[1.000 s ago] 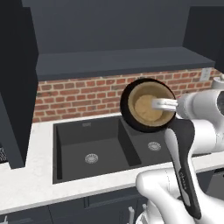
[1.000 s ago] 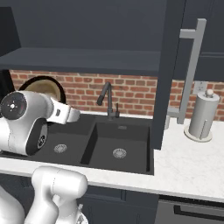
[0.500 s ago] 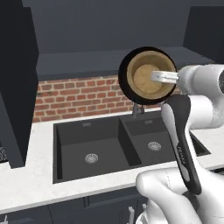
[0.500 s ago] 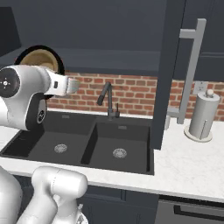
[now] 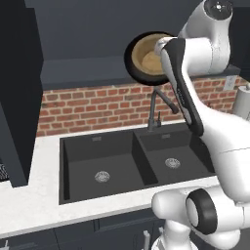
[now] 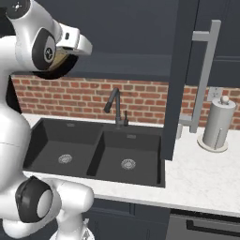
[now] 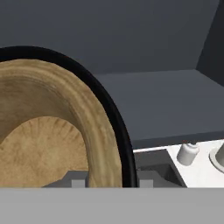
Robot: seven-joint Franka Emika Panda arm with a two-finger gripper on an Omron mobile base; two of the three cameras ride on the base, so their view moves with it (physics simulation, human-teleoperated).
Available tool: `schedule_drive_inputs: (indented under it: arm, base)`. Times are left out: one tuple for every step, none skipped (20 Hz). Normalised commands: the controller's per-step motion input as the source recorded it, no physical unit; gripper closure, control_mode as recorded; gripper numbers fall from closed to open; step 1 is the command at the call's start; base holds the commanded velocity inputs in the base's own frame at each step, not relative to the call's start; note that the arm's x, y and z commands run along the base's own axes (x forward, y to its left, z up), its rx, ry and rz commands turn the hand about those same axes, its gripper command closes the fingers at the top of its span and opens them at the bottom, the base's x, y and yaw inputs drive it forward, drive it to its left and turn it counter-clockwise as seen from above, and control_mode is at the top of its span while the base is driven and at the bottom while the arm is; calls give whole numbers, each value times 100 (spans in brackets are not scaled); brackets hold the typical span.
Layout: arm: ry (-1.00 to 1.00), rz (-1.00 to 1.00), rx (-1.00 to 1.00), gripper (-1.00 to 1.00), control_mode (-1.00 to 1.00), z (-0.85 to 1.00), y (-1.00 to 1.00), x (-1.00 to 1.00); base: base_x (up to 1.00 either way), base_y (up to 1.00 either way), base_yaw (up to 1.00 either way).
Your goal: Pick up the bowls on the counter and stack them on top of one another in the open cabinet. Place the smaller bowl on top of the larger bowl.
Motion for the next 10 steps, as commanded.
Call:
schedule_drive_inputs:
  arm:
    - [24, -7, -9, 100, -100, 16, 0, 39]
    - [18, -7, -3, 100, -100, 0, 0, 20]
    - [7, -6, 0, 100, -100, -8, 0, 2]
    - [0, -4, 0, 100, -100, -29, 0, 0]
    - [0, -2, 0, 100, -100, -49, 0, 0]
    - [0, -2, 0, 100, -100, -56, 0, 1]
    - [0, -2, 0, 100, -100, -56, 0, 8]
    - [0, -2, 0, 100, -100, -42, 0, 21]
    - [0, -3, 0, 100, -100, -29, 0, 38]
    - [0, -3, 0, 100, -100, -23, 0, 54]
  base:
    - [0, 0, 0]
    - [0, 0, 0]
    - [0, 0, 0]
    - [0, 0, 0]
    - [0, 0, 0]
    - [0, 0, 0]
    - [0, 0, 0]
    - [0, 0, 0]
    - [0, 0, 0]
    - [0, 0, 0]
